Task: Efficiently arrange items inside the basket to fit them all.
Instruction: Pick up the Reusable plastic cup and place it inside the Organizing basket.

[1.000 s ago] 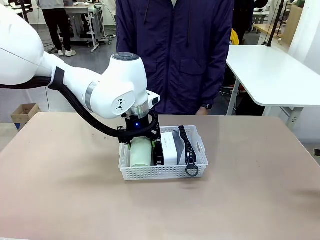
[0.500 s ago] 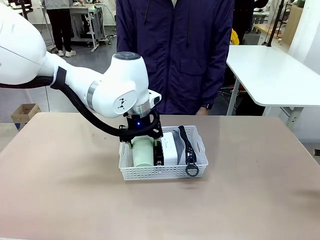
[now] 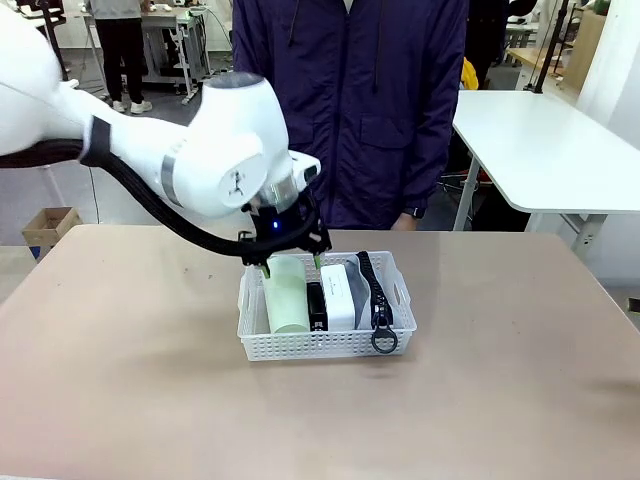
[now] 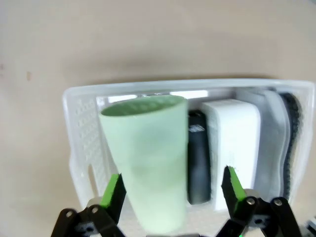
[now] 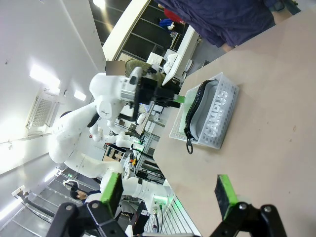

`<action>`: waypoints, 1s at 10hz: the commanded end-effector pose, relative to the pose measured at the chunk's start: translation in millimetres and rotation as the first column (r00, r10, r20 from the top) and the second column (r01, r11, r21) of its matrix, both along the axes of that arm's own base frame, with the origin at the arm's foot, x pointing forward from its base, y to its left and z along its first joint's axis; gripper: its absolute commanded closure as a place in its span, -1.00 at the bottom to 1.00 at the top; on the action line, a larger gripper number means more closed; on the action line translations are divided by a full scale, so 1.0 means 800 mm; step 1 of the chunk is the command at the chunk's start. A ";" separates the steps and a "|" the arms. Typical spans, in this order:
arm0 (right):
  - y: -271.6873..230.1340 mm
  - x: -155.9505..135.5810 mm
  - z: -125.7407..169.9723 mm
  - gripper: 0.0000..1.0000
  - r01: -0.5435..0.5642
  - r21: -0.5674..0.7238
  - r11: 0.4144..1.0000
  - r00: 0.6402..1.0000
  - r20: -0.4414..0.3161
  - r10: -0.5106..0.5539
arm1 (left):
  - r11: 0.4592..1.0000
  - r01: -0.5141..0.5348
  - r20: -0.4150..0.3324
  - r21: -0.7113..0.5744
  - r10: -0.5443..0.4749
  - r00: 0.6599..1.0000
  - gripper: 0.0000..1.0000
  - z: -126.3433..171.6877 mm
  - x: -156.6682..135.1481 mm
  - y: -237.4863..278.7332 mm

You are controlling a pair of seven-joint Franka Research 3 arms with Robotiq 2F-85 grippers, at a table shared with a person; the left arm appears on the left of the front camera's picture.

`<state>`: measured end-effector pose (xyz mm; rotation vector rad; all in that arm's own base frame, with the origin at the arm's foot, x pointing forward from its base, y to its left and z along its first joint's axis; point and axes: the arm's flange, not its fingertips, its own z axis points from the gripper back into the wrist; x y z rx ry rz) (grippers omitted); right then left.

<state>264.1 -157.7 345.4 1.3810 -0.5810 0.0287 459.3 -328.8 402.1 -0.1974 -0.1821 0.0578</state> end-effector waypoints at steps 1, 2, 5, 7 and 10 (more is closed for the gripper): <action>0.002 -0.001 0.005 -1.00 0.007 0.017 1.000 1.000 0.002 -0.007 | 0.988 0.069 0.038 -0.135 -0.064 0.997 -1.00 0.069 -0.035 0.052; 0.002 -0.001 0.005 -1.00 0.007 0.017 1.000 1.000 0.002 -0.007 | 0.980 0.076 0.064 -0.186 -0.065 0.996 -1.00 0.114 -0.050 0.092; 0.002 -0.001 0.005 -1.00 0.007 0.017 1.000 1.000 0.002 -0.007 | 0.887 0.282 0.012 -0.365 -0.298 0.954 -1.00 0.173 -0.094 0.241; 0.002 -0.001 0.005 -1.00 0.007 0.017 1.000 1.000 0.002 -0.007 | 0.724 0.396 0.098 -0.566 -0.418 0.903 -1.00 0.178 -0.127 0.342; 0.002 -0.001 0.005 -1.00 0.007 0.017 1.000 1.000 0.002 -0.007 | 0.478 0.349 0.307 -0.806 -0.167 0.937 -1.00 0.101 -0.171 0.490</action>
